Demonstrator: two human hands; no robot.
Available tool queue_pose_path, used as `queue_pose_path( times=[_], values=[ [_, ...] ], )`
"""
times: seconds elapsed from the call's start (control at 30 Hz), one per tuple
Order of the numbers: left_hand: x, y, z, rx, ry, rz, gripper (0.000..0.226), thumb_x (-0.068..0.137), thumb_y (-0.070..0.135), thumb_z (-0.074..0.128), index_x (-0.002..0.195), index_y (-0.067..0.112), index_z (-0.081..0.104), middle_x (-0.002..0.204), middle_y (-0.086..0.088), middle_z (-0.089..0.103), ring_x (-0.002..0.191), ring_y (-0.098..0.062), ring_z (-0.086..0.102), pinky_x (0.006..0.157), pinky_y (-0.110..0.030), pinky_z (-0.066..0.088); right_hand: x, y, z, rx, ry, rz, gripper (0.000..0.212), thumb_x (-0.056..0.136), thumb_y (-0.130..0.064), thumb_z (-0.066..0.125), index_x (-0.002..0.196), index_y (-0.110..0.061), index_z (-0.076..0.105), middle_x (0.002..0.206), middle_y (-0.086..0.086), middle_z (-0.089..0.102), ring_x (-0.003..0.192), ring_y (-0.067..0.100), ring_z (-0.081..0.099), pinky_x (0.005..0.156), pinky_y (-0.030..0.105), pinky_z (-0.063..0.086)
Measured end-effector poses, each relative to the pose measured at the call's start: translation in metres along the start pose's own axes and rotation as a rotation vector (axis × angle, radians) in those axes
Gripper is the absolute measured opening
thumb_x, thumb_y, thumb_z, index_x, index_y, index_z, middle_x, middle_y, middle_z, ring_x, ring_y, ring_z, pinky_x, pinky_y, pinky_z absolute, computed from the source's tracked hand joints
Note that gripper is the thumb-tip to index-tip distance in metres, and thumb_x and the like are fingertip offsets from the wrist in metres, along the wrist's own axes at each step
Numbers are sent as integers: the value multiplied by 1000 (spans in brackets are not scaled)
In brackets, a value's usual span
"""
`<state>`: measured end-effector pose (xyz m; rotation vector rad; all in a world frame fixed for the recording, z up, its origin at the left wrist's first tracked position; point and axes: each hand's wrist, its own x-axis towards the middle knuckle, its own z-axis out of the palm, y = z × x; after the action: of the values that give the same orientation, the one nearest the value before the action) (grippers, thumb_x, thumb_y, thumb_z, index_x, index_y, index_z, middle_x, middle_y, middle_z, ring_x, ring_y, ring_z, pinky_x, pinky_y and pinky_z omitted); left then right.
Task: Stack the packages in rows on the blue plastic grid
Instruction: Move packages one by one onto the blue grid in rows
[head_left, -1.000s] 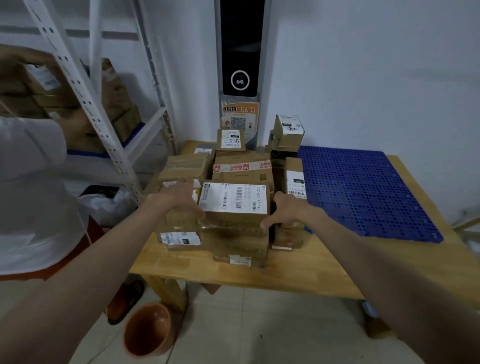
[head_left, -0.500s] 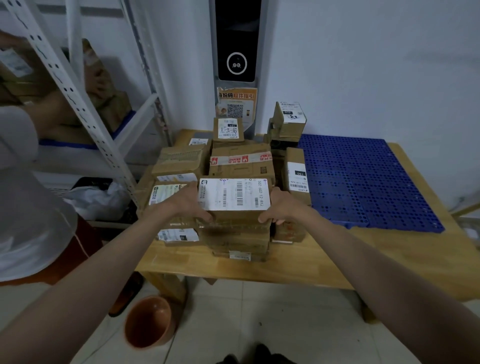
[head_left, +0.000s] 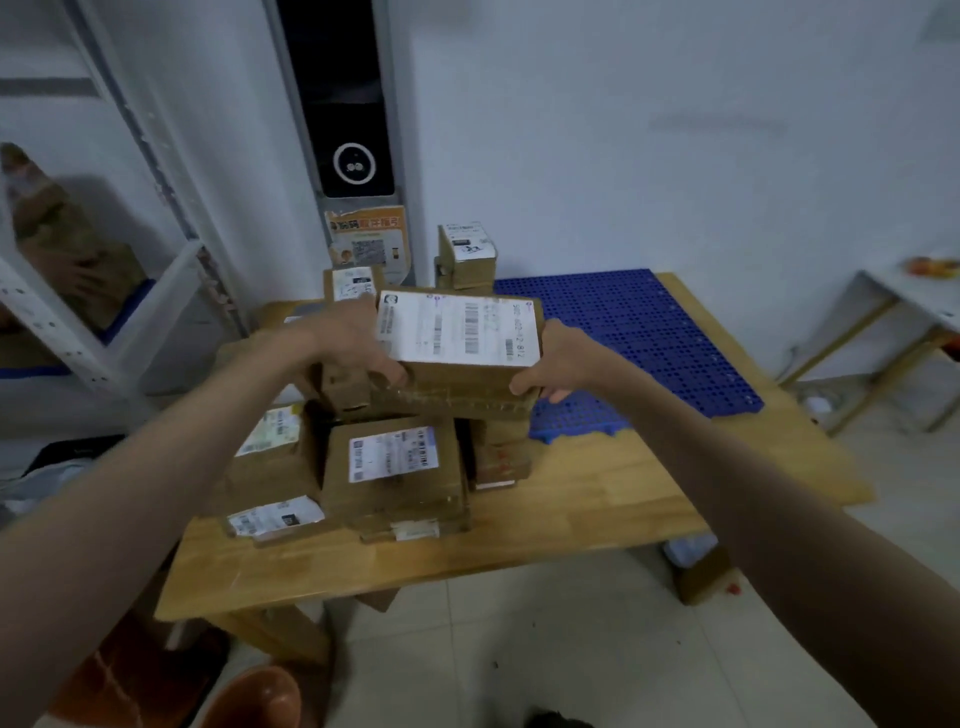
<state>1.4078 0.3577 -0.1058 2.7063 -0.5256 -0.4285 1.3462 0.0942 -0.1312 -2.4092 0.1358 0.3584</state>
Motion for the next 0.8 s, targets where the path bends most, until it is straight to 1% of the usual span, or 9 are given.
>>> queue_pose_path(
  times=[0.07, 0.13, 0.27, 0.33, 0.5, 0.57, 0.67, 0.73, 0.8],
  values=[
    [15, 33, -2, -4, -37, 120, 79, 65, 28, 88, 128, 31, 40, 122, 12, 52, 112, -13, 50, 101, -32, 40, -11, 20, -22, 28, 56, 43, 75, 74, -20, 81, 133, -4, 37, 117, 13, 59, 83, 21, 71, 66, 35, 62],
    [33, 68, 1, -27, -101, 201, 80, 67, 22, 87, 132, 24, 41, 130, 7, 54, 118, -17, 52, 105, -36, 41, -21, 45, -43, 42, 113, 93, 78, 74, -18, 81, 134, -4, 34, 120, 13, 56, 85, 23, 70, 67, 36, 62],
    [67, 138, 29, 42, -93, 285, 72, 67, 25, 87, 124, 19, 44, 127, 2, 52, 112, -18, 52, 98, -32, 42, -40, 102, -84, 58, 184, 199, 83, 74, -17, 81, 139, -4, 31, 124, 13, 54, 92, 26, 69, 70, 38, 62],
    [85, 173, 49, 22, -119, 316, 76, 66, 22, 88, 130, 16, 47, 130, -2, 54, 116, -20, 54, 102, -35, 44, -49, 133, -104, 83, 211, 239, 81, 73, -14, 81, 138, -4, 33, 123, 14, 55, 93, 27, 69, 74, 42, 62],
    [130, 257, 97, -3, -152, 300, 73, 67, 31, 88, 120, 26, 38, 111, 9, 48, 105, -11, 47, 87, -25, 38, -64, 222, -155, 122, 271, 286, 65, 73, -11, 79, 124, -9, 40, 116, 10, 57, 89, 24, 68, 74, 43, 62],
    [147, 289, 117, -29, -168, 300, 76, 69, 29, 87, 127, 26, 37, 99, 15, 43, 101, -8, 42, 84, -22, 33, -65, 256, -177, 116, 250, 307, 68, 72, -12, 80, 127, -9, 39, 117, 10, 55, 91, 25, 67, 75, 43, 62],
    [174, 337, 148, -54, -193, 269, 86, 68, 29, 87, 136, 21, 36, 105, 12, 43, 102, -9, 42, 85, -19, 34, -63, 309, -210, 88, 245, 306, 72, 71, -12, 80, 130, -7, 38, 120, 11, 54, 95, 27, 66, 76, 45, 61],
    [190, 365, 166, -70, -188, 263, 83, 69, 27, 87, 135, 22, 37, 100, 14, 44, 95, -6, 45, 74, -8, 35, -59, 340, -231, 62, 240, 296, 74, 71, -13, 80, 131, -7, 37, 120, 11, 54, 97, 27, 65, 75, 46, 61],
    [204, 388, 181, -88, -174, 228, 86, 70, 27, 87, 138, 19, 35, 107, 10, 45, 98, -8, 46, 80, -11, 36, -54, 365, -250, 47, 222, 283, 74, 71, -13, 80, 131, -6, 37, 120, 11, 55, 97, 27, 65, 75, 46, 61]
  ],
)
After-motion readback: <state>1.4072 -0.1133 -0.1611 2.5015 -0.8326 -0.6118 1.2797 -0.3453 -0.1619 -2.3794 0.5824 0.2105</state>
